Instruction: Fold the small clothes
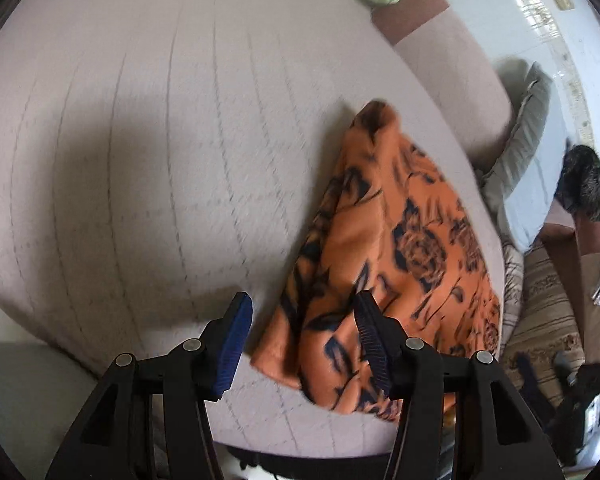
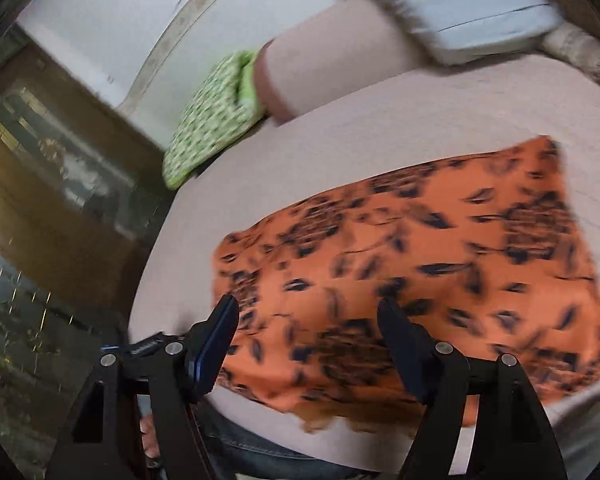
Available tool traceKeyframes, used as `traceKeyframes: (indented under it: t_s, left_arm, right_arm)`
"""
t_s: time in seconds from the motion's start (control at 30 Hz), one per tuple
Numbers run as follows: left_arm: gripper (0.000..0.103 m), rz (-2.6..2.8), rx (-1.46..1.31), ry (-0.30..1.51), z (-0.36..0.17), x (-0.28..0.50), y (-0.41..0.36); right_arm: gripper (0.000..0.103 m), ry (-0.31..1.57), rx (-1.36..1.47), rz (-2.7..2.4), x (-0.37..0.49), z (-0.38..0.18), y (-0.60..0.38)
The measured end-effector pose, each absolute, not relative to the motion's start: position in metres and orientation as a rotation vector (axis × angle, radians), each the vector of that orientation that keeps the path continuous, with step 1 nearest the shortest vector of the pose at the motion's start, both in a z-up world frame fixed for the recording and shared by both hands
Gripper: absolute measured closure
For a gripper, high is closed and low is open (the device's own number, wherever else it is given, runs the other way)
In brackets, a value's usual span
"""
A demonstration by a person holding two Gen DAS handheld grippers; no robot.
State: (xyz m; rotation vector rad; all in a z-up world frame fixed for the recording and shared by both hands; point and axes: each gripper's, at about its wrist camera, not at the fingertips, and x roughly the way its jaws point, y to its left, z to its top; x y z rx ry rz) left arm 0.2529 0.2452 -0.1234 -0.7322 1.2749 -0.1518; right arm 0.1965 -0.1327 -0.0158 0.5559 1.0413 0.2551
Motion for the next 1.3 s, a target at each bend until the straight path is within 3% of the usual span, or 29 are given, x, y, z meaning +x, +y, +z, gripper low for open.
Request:
traceKeyframes:
  t_s: [0.17,0.4,0.53,0.57,0.6,0.8,1.0,1.07,1.2,1.3]
  left_arm:
    - [0.051,-0.176,-0.732,1.274,-0.129,0.251,0.236]
    - [0.053,-0.191,-0.770,1.269,-0.138,0.258,0.231]
    - [0.073,-0.218,-0.735,1.286,-0.139,0.258,0.227]
    - [0.086,-0.222,-0.728,1.285,-0.139,0.259,0.226]
    - [0.090,-0.243,-0.733,1.277,-0.137,0.259,0.225]
    - [0.093,-0.299,-0.759,1.176,-0.119,0.254,0.232]
    - [0.094,-0.346,-0.692,1.096,-0.099,0.248,0.220]
    - [0.094,-0.341,-0.684,1.087,-0.098,0.248,0.219]
    - [0.094,-0.356,-0.689,1.069,-0.095,0.247,0.217]
    - [0.094,-0.387,-0.655,1.004,-0.081,0.239,0.218]
  right_arm:
    - [0.046,1.139,0.454,0.380,0.236,-0.022,-0.064]
    - [0.046,1.303,0.295,0.490,0.284,-0.045,0.023]
    - [0.044,1.400,0.240,0.503,0.303,-0.065,0.054]
    - [0.044,1.413,0.236,0.502,0.308,-0.069,0.058]
    - [0.044,1.424,0.229,0.488,0.314,-0.072,0.061]
    - [0.044,1.525,0.173,0.491,0.342,-0.095,0.083]
    - [0.045,1.656,-0.080,0.449,0.355,-0.124,0.123]
    - [0.048,1.665,-0.210,0.410,0.353,-0.133,0.134]
    - [0.080,1.635,-0.359,0.363,0.345,-0.135,0.140]
    - [0.085,1.586,-0.277,0.389,0.344,-0.113,0.123]
